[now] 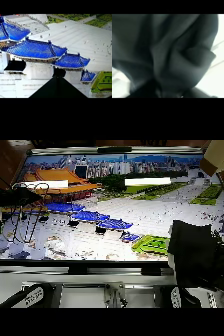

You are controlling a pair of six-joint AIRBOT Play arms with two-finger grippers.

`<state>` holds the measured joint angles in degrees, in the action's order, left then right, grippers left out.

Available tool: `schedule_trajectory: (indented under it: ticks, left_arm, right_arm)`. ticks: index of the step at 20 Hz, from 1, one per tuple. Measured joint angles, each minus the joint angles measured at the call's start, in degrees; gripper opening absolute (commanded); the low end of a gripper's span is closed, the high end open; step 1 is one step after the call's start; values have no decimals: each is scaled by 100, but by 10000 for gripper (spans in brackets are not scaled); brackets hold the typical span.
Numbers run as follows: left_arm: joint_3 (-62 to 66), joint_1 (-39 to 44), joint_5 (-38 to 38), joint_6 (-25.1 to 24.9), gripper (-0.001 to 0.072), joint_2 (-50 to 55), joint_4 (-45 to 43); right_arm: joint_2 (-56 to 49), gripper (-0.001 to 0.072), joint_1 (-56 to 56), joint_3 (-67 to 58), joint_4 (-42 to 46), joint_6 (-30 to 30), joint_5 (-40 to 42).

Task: Fold the shirts.

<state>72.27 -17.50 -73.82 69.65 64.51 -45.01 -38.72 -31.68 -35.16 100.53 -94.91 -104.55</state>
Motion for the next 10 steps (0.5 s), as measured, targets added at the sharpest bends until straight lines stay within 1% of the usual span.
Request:
schedule_trajectory:
  ticks: [3,5,6,8,10]
  left_arm:
    - [0,7,-13,-33,26,0,-2]
    - [31,105,-13,-87,25,0,-129]
    - [83,229,-20,-85,25,9,-372]
    - [286,660,-33,175,25,31,-1333]
    - [533,1270,-42,623,27,70,-2667]
  right_arm:
    - [7,512,0,-94,551,192,28]
    - [-57,506,-2,-643,636,339,297]
    - [-131,506,-2,-1080,562,376,568]
    - [-380,506,15,-2140,39,411,1252]
    - [-767,506,278,-3156,-782,407,1893]
